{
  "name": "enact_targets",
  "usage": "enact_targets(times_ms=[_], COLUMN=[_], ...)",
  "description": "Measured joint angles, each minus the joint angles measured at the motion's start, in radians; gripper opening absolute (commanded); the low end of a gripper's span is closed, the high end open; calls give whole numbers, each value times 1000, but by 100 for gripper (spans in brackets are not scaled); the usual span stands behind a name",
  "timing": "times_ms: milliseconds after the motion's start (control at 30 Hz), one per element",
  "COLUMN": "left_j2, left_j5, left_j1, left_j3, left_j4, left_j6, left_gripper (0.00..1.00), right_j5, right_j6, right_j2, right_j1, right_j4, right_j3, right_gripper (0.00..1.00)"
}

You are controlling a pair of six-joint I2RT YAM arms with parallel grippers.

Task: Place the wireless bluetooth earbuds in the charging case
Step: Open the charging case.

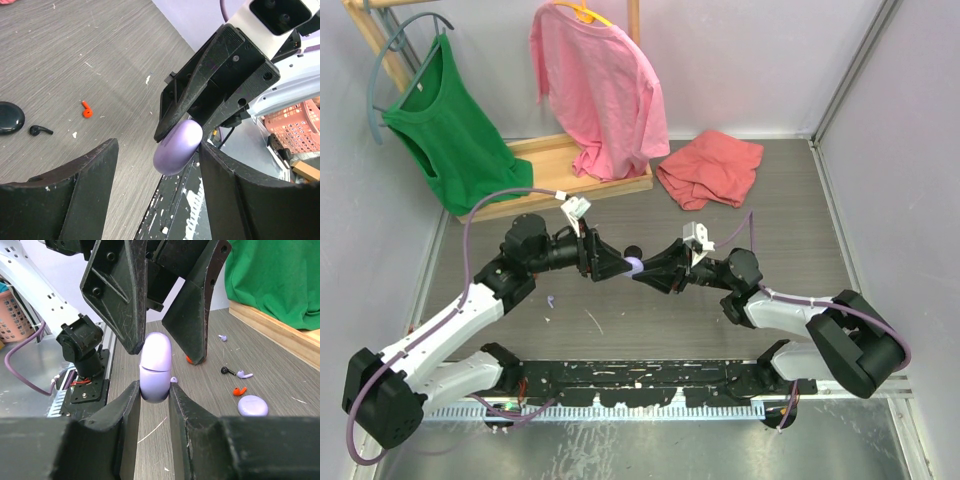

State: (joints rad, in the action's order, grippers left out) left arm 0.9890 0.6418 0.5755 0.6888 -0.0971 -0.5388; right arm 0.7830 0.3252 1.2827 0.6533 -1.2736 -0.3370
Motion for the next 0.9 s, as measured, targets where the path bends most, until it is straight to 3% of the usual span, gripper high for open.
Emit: enact_targets(times_ms=[567, 900], left_j2=[2, -11], left_j5=[-127, -176], left_j1=[-15, -15], left_j3=[35, 62], left_j4=[69, 162], left_j6=[-18, -7], left_gripper=[71, 87], right_j5=[16, -16], right_j6=[-5, -44], right_j2=[-13, -18], right_j1=[6, 8], right_j4=[19, 27], right_j3=[6, 21], right_gripper=[1, 1])
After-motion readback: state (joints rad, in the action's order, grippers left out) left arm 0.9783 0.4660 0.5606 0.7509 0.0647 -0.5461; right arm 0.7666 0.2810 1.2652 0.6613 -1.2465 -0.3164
